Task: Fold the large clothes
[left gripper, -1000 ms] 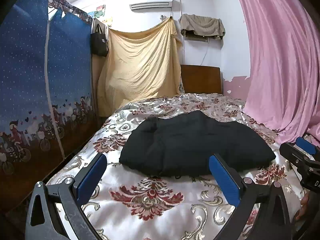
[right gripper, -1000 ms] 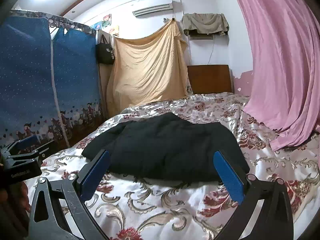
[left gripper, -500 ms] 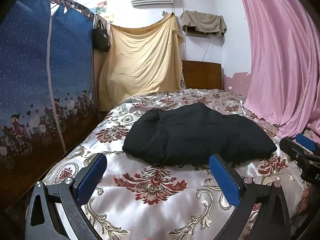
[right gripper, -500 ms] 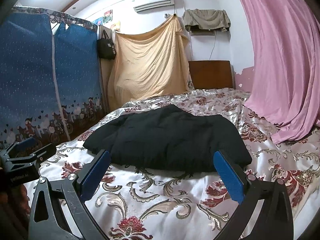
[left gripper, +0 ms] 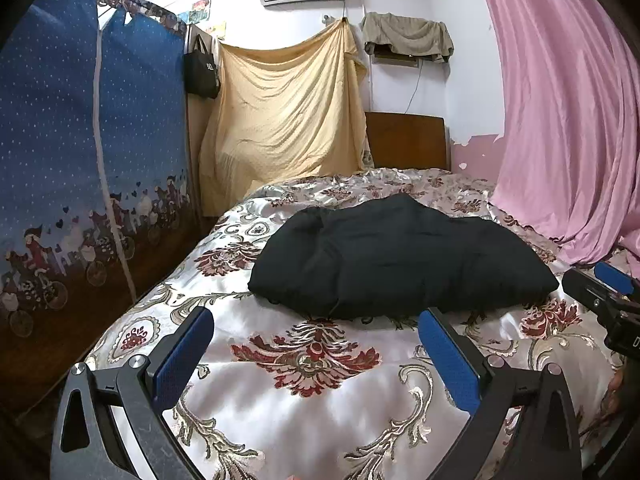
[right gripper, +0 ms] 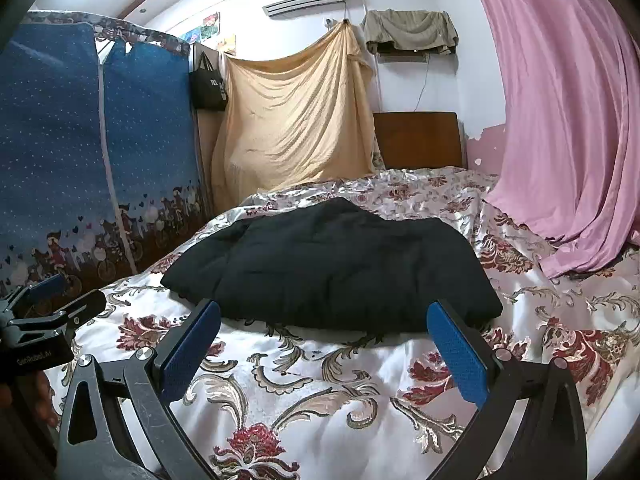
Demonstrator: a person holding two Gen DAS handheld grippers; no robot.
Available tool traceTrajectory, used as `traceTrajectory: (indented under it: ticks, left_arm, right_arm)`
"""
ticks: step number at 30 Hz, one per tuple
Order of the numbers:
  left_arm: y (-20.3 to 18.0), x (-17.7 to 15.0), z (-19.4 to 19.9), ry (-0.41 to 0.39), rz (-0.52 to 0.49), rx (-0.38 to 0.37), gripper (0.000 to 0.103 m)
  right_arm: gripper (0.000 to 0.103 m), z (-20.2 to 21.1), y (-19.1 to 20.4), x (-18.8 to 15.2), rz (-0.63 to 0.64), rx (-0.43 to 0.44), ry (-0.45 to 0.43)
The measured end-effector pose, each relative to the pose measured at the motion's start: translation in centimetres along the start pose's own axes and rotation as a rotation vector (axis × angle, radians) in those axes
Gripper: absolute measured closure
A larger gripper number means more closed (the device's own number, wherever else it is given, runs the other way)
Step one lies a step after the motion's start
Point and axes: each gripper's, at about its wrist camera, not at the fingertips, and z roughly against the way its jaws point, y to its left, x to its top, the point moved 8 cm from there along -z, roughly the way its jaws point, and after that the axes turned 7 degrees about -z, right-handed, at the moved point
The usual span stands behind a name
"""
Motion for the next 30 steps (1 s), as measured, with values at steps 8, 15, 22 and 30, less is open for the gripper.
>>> traceTrajectory:
  ticks: [8,15,22,30]
  left_arm:
    - [0.24,0.01,-0.04,-0.001,-0.002,0.000,0.000]
    - [0.22,0.00,0.02,-0.002,-0.002,0.002,0.000]
    - [0.42,0.07,0.04,-0.004,-0.003,0.001,0.000]
    - [0.50,0.10,0.10,-0.005,-0.004,0.002,0.000]
  right_arm:
    - [0.001,-0.10,-0.14,0.04,-0.001,0.001,0.002]
    - [0.001,-0.14,-0.19,0.00,-0.002,0.001,0.001]
    - [0.001,-0.15,-0.24,0.01,-0.002,0.003,0.001]
    - [0.001,-0.13,-0.18,-0.01,-0.004,0.001,0.000]
